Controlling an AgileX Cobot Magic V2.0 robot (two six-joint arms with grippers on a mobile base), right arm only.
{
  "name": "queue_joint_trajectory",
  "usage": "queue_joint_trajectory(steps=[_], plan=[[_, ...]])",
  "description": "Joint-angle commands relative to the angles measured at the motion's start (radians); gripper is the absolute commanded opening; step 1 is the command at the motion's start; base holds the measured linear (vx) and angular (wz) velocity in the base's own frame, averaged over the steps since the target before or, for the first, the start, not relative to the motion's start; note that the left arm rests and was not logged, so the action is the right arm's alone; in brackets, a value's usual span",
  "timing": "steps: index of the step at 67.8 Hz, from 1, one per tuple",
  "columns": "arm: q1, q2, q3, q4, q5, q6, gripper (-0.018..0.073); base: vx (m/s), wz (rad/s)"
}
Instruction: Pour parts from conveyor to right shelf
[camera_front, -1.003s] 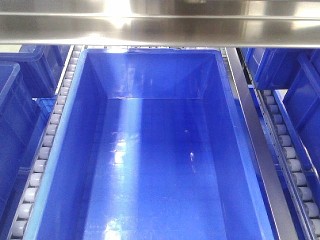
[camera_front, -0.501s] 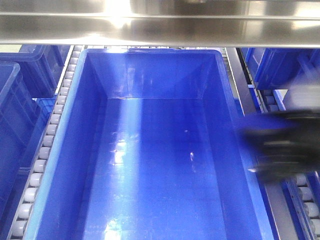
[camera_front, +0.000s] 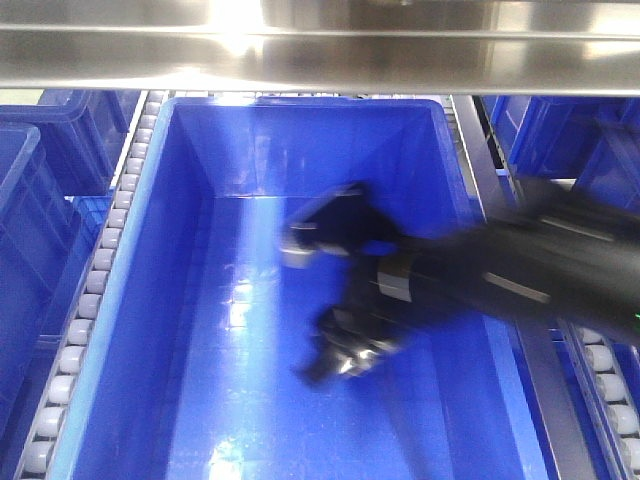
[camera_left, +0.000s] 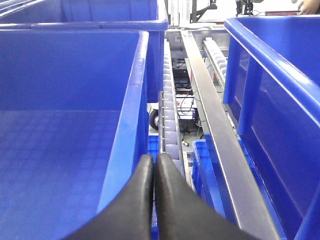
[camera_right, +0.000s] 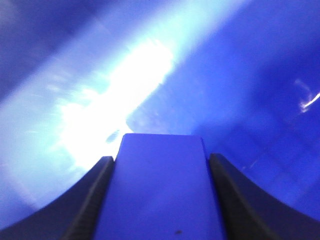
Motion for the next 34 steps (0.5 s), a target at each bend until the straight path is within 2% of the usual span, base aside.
queue_joint_trajectory(steps=[1, 18, 34], plan=[[0.000, 0.063, -0.137, -0.050, 0.058, 0.027, -0.0006, 0.00, 0.00], [-0.014, 0.275, -0.370, -0.057, 0.199, 0.027, -0.0006, 0.00, 0.00], [-0.047, 0.435, -0.506, -0.055, 0.342, 0.022, -0.0006, 0.00, 0.00]])
